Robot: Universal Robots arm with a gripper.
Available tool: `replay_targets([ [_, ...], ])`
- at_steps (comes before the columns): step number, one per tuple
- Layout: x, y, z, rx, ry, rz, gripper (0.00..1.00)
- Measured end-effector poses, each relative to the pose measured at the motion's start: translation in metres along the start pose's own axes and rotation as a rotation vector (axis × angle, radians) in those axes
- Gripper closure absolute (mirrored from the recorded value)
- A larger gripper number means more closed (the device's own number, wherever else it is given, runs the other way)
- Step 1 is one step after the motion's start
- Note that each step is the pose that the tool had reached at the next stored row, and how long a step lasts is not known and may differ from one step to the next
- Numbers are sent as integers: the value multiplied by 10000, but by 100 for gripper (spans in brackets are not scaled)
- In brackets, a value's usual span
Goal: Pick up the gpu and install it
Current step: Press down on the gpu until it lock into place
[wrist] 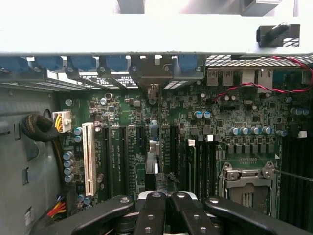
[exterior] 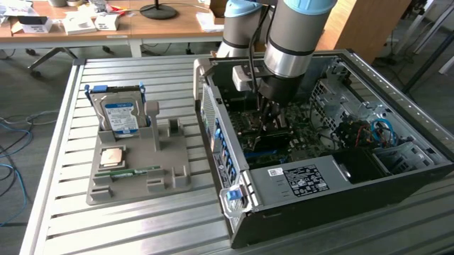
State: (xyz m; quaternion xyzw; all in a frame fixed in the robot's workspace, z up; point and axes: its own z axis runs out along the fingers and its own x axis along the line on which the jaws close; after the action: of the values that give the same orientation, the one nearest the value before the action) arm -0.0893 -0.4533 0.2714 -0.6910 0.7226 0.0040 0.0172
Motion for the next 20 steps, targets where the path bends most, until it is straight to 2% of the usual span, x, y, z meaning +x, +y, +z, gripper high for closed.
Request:
replay_targets([
  [20, 1, 1, 43, 0, -14, 1, 89],
])
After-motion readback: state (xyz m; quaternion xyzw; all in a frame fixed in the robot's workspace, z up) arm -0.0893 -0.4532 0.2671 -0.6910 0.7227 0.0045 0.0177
